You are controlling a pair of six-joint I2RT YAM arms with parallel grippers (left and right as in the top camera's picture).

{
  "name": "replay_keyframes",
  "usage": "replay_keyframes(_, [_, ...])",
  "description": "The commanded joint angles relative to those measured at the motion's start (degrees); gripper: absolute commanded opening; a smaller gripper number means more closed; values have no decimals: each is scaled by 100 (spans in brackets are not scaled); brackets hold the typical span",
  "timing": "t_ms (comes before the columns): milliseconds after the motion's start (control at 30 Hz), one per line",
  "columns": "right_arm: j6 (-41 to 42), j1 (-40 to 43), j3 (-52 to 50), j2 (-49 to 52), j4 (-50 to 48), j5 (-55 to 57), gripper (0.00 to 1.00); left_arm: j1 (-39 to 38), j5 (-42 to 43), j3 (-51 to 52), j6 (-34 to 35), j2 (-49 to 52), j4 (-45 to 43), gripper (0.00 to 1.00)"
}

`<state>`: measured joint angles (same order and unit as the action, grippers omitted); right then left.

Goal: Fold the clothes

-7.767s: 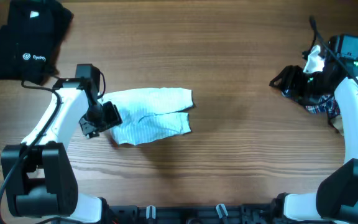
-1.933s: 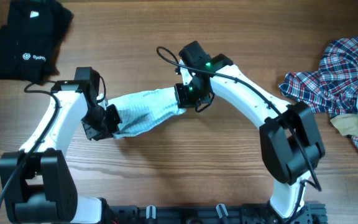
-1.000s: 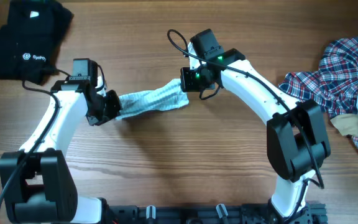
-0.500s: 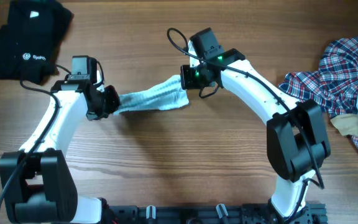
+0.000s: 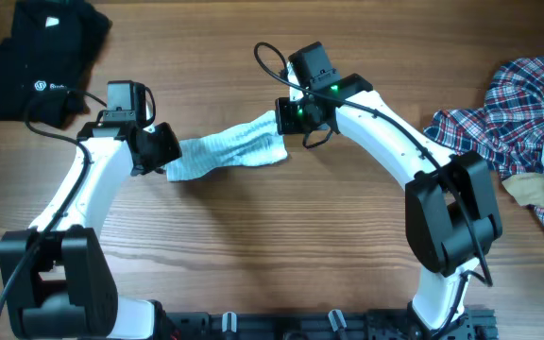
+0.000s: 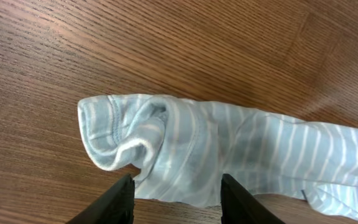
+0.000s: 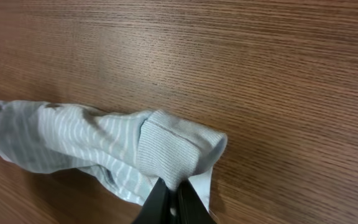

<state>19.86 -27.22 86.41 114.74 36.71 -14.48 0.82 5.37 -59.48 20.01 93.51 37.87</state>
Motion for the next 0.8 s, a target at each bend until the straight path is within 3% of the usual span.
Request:
replay_keyframes(0, [-7,20,90,-57,4,98,4,22,-118,-96,-31,-114,44,44])
replay_keyframes(300, [118,20,90,-57,37,-55,4,20,-31,-68,-31,-31,542,46])
replay_keyframes(467, [114,20,90,-57,46,-98,4,20,168,-48,-26,354,479,54])
replay_keyframes(767, [107,20,90,-57,68,-96,4,20,190,-48,-153,994,225,52])
